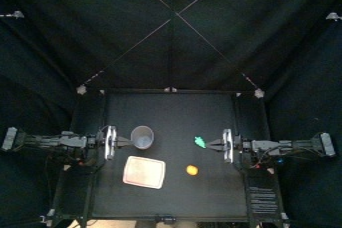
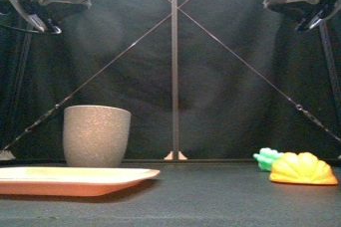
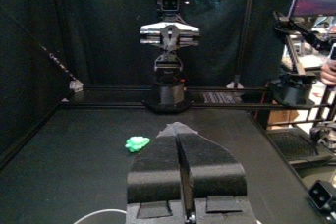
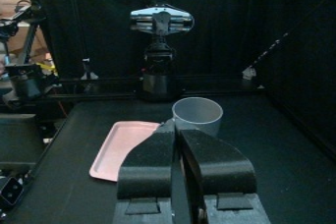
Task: Pick the green grapes then place it in the grey bowl
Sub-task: Pick the green grapes
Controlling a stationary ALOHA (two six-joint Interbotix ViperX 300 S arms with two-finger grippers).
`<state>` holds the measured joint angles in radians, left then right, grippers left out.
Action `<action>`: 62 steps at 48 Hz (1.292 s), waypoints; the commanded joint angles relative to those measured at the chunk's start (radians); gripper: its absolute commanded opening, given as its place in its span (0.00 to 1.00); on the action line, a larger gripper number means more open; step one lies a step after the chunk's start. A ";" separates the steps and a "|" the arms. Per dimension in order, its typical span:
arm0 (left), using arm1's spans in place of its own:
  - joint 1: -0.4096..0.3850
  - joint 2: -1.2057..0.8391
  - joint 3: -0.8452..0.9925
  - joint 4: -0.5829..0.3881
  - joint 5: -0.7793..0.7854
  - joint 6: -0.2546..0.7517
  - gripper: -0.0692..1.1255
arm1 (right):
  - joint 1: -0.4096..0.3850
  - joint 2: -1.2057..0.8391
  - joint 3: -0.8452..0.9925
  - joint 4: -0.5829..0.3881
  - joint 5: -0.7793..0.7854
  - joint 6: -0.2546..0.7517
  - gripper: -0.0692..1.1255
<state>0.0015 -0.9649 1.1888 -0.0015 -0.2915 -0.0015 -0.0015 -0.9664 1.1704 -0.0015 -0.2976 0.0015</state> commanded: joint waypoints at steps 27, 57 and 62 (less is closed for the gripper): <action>0.089 0.012 -0.034 -0.025 0.238 0.005 0.16 | -0.225 0.268 -0.038 0.249 0.434 0.051 0.35; 0.091 0.012 -0.032 -0.021 0.238 0.006 0.16 | -0.265 0.572 -0.032 0.310 0.290 0.049 0.89; 0.091 0.012 -0.029 -0.025 0.236 0.006 0.16 | -0.273 0.650 -0.051 0.304 0.265 0.049 0.89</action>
<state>0.0905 -0.9587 1.1858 -0.0261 -0.0491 0.0031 -0.2700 -0.3559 1.1505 0.3053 -0.0123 0.0522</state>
